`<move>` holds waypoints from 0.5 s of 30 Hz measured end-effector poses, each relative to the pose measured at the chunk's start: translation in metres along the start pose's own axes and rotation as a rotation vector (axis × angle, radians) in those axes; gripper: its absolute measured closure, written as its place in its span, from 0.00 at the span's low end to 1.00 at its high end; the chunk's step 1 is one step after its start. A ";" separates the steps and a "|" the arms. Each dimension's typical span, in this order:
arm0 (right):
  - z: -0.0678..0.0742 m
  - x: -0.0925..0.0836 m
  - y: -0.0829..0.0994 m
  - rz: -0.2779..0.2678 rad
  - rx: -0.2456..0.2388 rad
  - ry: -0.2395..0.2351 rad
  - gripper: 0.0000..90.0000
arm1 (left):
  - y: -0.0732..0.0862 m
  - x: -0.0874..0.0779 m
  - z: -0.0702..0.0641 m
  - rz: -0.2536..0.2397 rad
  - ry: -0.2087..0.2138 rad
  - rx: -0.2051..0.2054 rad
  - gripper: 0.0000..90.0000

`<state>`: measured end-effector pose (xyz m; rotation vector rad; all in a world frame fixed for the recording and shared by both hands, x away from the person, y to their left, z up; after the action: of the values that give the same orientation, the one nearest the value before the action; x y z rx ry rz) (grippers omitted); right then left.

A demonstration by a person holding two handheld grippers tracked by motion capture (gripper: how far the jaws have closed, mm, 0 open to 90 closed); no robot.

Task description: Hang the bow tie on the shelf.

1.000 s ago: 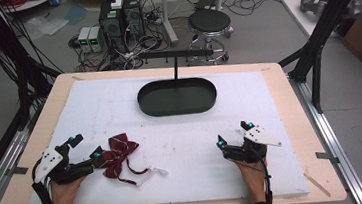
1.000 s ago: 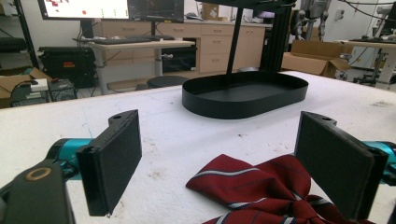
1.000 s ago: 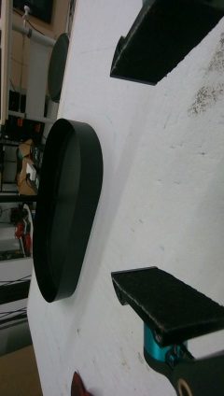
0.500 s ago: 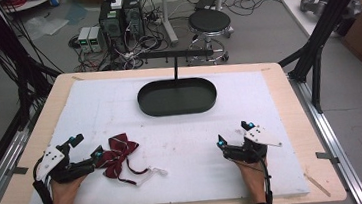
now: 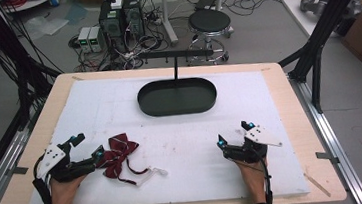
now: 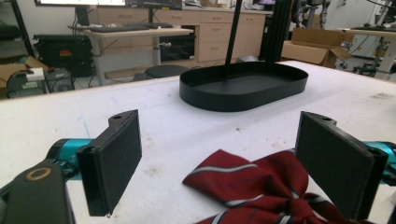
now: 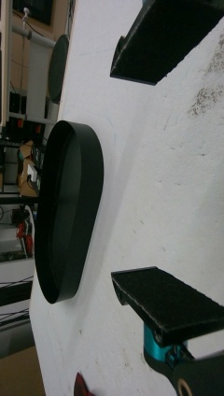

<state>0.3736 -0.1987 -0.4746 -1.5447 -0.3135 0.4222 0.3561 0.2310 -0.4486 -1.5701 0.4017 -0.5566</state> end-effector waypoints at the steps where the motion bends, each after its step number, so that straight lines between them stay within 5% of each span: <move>1: 0.000 0.000 0.000 0.000 -0.001 0.001 0.04 | -0.003 0.001 -0.001 0.005 0.007 0.001 0.17; 5: -0.001 0.000 0.000 -0.003 0.006 0.004 0.04 | -0.018 0.005 -0.005 0.041 0.030 0.019 0.17; 8: -0.001 0.000 0.000 -0.003 0.002 0.005 0.04 | -0.027 0.006 -0.011 0.116 0.058 0.047 0.18; 15: 0.000 0.000 0.000 0.002 0.005 0.008 0.04 | -0.032 0.007 -0.022 0.217 0.114 0.082 0.18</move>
<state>0.3736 -0.1989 -0.4749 -1.5415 -0.3037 0.4181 0.3466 0.2112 -0.4159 -1.3993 0.6198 -0.4892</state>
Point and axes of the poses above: each handheld gripper's, and its own axes: x roughly forward along the jaws, y roughly out of its underside, z roughly to its left, the point moved 10 cm from there along x, roughly forward along the jaws, and after that the axes turned 11 degrees about -z, right-handed, at the moved point
